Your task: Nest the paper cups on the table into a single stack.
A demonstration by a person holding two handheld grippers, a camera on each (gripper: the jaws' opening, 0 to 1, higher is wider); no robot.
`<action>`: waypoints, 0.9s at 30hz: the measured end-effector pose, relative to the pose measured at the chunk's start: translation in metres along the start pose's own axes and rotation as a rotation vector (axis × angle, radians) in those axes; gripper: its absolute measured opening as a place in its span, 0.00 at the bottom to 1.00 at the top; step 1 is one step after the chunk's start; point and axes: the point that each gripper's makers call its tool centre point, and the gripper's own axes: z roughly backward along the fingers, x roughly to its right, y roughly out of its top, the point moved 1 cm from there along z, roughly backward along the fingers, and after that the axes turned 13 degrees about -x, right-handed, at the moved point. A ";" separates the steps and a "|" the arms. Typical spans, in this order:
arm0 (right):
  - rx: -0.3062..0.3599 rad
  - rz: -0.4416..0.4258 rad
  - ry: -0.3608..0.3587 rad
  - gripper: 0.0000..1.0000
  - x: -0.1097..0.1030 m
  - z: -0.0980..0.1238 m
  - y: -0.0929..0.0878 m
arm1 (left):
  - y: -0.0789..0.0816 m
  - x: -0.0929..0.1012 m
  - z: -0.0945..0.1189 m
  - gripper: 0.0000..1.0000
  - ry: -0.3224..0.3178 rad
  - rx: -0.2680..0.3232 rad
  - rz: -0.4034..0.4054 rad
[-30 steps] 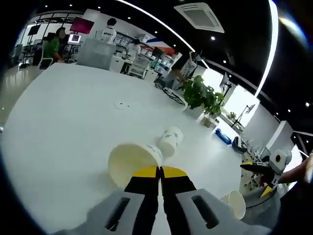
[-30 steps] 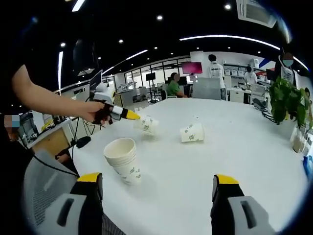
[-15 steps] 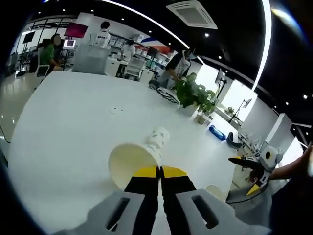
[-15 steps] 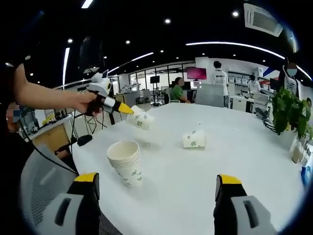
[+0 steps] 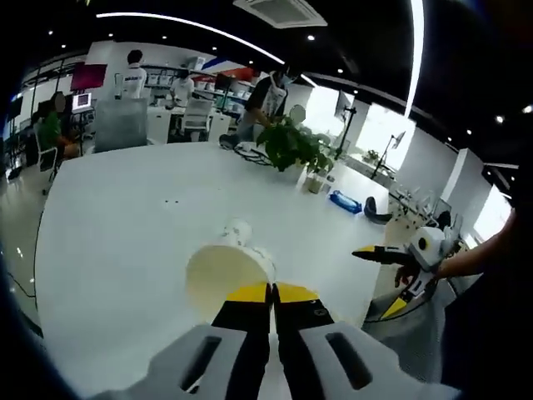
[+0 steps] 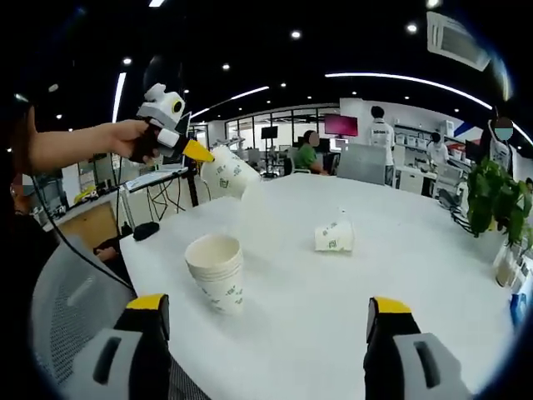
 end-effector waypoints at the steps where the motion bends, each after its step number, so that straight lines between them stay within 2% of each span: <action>1: 0.001 0.000 0.000 1.00 0.000 0.000 0.000 | 0.000 0.003 0.001 0.00 0.001 -0.003 -0.009; 6: -0.003 -0.001 -0.001 1.00 0.001 -0.001 -0.002 | -0.002 0.021 0.008 0.00 -0.007 -0.036 -0.055; 9: -0.008 0.003 -0.003 0.99 0.001 -0.001 -0.002 | -0.009 0.031 0.010 0.00 0.003 -0.085 -0.109; 15: -0.008 0.008 -0.003 0.99 -0.001 -0.001 -0.002 | -0.017 0.047 0.008 0.00 -0.008 -0.121 -0.159; 27: -0.005 -0.001 -0.005 0.97 0.000 0.000 -0.001 | -0.036 0.075 -0.012 0.00 -0.035 -0.206 -0.244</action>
